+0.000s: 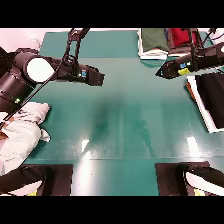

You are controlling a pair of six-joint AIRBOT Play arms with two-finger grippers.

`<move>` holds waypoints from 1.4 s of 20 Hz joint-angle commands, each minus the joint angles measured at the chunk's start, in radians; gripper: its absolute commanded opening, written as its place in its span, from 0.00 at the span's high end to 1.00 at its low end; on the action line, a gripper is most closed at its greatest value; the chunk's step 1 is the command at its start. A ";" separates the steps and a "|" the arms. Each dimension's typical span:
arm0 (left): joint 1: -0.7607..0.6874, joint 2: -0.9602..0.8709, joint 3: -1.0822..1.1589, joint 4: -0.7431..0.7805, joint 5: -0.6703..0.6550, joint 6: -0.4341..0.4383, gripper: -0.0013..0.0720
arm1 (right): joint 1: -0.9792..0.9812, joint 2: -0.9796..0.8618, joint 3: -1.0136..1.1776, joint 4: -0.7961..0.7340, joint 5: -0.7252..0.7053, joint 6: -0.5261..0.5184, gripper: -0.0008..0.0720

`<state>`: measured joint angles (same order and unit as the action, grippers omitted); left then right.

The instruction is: Fold the shirts.

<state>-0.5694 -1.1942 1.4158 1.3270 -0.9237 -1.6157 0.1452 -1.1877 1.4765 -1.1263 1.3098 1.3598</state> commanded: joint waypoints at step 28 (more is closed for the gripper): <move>0.608 0.134 -0.253 0.475 -0.337 -0.011 0.08 | 0.001 -0.001 0.001 0.001 0.055 0.001 0.97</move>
<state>-0.0837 -1.0657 1.2892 1.7645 -1.2564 -1.6360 0.1455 -1.1877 1.4765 -1.1255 1.3632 1.3602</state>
